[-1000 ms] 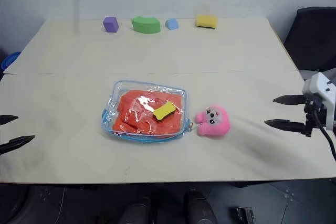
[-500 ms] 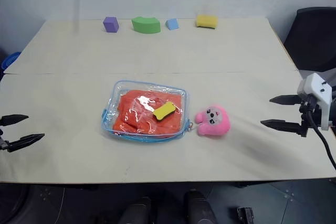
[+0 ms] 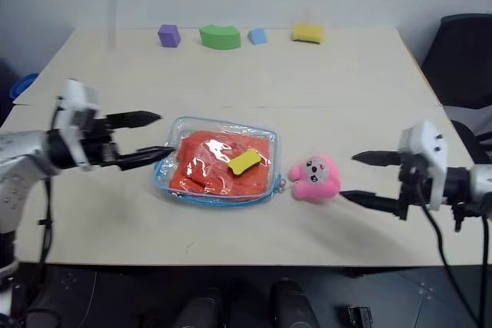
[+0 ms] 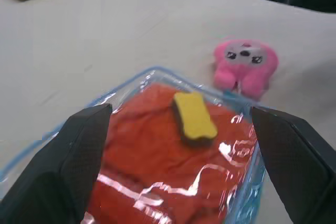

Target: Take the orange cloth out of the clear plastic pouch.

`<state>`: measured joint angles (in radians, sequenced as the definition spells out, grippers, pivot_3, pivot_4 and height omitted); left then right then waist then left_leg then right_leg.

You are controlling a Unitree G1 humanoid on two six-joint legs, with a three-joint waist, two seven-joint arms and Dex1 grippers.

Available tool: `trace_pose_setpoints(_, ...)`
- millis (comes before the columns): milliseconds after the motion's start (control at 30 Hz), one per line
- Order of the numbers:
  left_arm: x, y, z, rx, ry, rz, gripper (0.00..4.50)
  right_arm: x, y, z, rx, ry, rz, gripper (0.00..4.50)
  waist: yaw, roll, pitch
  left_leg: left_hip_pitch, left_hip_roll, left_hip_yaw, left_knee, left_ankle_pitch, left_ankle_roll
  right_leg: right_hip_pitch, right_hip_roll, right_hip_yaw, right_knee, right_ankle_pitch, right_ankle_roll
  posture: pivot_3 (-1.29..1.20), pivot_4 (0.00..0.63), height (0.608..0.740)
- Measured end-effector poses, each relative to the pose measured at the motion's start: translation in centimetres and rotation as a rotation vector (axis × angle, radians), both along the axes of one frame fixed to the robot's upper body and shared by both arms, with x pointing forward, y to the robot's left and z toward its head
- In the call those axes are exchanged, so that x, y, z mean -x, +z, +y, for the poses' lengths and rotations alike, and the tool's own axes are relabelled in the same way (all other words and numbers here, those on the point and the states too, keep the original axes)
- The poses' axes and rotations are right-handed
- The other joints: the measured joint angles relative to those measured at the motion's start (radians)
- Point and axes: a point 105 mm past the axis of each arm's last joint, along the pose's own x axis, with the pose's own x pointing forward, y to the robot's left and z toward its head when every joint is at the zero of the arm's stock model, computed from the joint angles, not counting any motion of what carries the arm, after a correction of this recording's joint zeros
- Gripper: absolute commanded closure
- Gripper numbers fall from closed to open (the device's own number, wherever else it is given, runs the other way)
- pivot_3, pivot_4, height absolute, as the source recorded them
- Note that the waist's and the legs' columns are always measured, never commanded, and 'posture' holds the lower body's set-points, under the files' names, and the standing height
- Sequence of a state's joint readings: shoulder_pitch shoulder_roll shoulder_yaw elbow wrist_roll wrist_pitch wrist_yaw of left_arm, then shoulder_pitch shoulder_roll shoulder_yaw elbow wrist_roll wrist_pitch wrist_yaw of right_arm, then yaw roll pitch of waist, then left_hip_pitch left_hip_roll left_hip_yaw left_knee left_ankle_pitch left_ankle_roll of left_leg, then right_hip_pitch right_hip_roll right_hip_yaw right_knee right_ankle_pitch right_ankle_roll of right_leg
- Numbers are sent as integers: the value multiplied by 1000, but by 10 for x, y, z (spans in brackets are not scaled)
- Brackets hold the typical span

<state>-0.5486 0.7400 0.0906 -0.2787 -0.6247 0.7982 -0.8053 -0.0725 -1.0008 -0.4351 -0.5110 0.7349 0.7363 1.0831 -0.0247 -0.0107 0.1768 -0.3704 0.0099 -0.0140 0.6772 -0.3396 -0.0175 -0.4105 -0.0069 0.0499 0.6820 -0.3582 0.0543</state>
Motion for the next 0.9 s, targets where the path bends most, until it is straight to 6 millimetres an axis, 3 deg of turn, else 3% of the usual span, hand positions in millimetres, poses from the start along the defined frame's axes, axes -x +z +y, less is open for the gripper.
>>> trace_pose_setpoints(100, -7, -22, -39, -24, -23, 67, 43, 5, 5, 18, -21, 6, -56, 0, -2, -1, 0, -1, 0, 0, 2, 0, -1, 0, 0, 0, 1, 0, 0, 0, 150, 740)
trace_pose_setpoints(200, -18, -45, -59, -110, 20, 78, 43, 5, 8, 23, -36, -19, -84, 0, 1, -2, 1, -1, 0, 0, 3, 0, -1, 0, 1, 0, 1, 0, 0, 0, 150, 740)
trace_pose_setpoints(367, -34, -68, -75, -222, 88, 52, 43, 4, 8, 24, -37, -58, -94, 0, 7, -2, 1, -1, -1, 0, 4, 0, -1, 0, 0, 0, 1, 0, 0, 0, 150, 740)
trace_pose_setpoints(600, -32, -87, -95, -276, 62, 57, 43, 4, 4, 22, -39, -87, -84, 0, 20, -2, 1, -1, -1, 0, 4, 0, -1, 1, 0, 1, 1, 0, 0, 0, 150, 740)
trace_pose_setpoints(733, -37, -91, -96, -285, 95, 56, 889, 4, 5, 23, -42, -85, -88, 0, 25, -2, 1, -1, -1, 0, 5, 0, -1, 1, 0, 1, 1, 0, 0, 0, 150, 740)
trace_pose_setpoints(900, -41, -88, -92, -266, 140, 58, 2414, 4, 8, 24, -46, -61, -106, 0, 24, -2, 1, -1, -1, 0, 5, 0, -1, 1, 0, 1, 1, 0, 0, 0, 150, 740)
